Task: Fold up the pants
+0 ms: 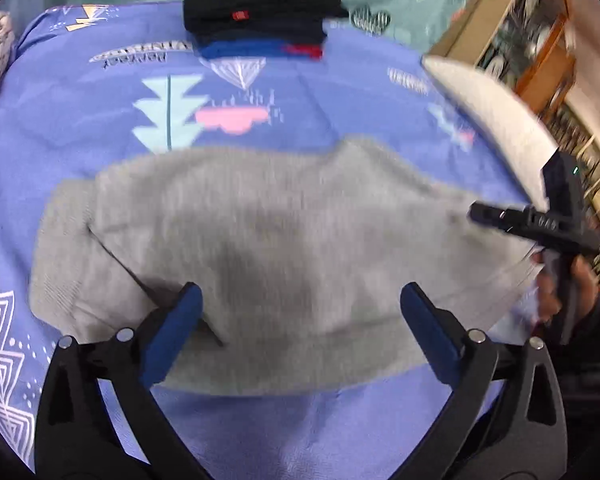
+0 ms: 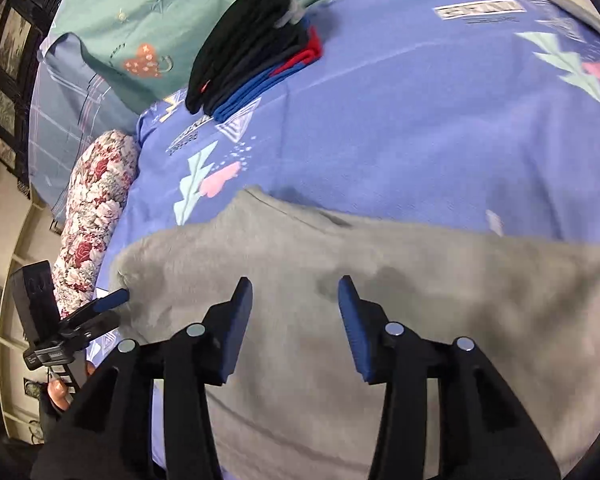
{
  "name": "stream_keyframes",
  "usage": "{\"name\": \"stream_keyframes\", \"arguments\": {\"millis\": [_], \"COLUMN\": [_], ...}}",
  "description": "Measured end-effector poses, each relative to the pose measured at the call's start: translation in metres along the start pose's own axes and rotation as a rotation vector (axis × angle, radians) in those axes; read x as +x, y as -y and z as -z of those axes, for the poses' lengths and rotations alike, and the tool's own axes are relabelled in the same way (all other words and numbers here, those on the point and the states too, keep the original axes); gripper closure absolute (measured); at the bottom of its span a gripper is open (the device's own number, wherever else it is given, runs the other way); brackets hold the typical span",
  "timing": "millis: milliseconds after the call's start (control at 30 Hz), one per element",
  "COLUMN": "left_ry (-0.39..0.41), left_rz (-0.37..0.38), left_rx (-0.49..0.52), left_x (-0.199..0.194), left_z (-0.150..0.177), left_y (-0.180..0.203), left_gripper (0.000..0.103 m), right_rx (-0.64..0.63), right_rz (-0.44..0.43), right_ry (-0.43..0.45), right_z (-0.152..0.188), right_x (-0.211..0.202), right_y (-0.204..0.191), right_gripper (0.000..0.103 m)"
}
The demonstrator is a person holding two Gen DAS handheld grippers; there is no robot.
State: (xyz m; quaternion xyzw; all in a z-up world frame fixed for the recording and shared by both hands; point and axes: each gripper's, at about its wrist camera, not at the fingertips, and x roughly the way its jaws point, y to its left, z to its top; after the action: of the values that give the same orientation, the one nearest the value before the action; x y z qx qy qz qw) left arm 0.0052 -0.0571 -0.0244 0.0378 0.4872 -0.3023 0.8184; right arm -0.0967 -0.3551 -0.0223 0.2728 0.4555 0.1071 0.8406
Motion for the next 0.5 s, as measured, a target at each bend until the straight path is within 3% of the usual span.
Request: {"name": "stream_keyframes", "arguments": {"millis": [67,100,133,167,233,333,400,500], "left_ry": [-0.063,-0.026,-0.026,-0.025,0.0,0.039,0.056,0.064], "left_rz": [-0.051,-0.055,-0.063,-0.07,-0.053,-0.027,-0.025,-0.024], "left_rx": [-0.006,-0.008,-0.015,-0.029,-0.054,-0.068,-0.069,-0.072], "left_x": [0.029,0.029,0.028,0.025,0.019,0.017,0.016,0.012], "left_z": [0.008,0.009,0.008,0.006,0.005,0.009,0.012,0.012], "left_y": [-0.006,-0.007,-0.006,-0.005,-0.004,-0.008,-0.008,-0.006], "left_gripper": [0.002,0.002,0.002,0.002,0.002,0.002,0.002,0.002], "right_rx": [0.063,0.106,0.166,0.218,0.222,0.185,0.227,0.347], "right_rz": [0.081,0.07,-0.016,-0.027,0.057,0.152,0.244,0.356], "right_ry": [-0.003,-0.007,0.034,0.03,0.087,0.255,0.353,0.422], "right_z": [0.013,0.017,0.02,0.02,0.024,0.043,0.061,0.089], "right_x": [-0.002,0.0,-0.005,-0.009,-0.036,-0.111,-0.159,-0.213], "right_y": [0.028,0.048,0.067,0.077,0.081,0.088,0.104,0.136], "right_gripper": [0.06,0.064,0.074,0.079,0.075,0.069,0.068,0.061]}}
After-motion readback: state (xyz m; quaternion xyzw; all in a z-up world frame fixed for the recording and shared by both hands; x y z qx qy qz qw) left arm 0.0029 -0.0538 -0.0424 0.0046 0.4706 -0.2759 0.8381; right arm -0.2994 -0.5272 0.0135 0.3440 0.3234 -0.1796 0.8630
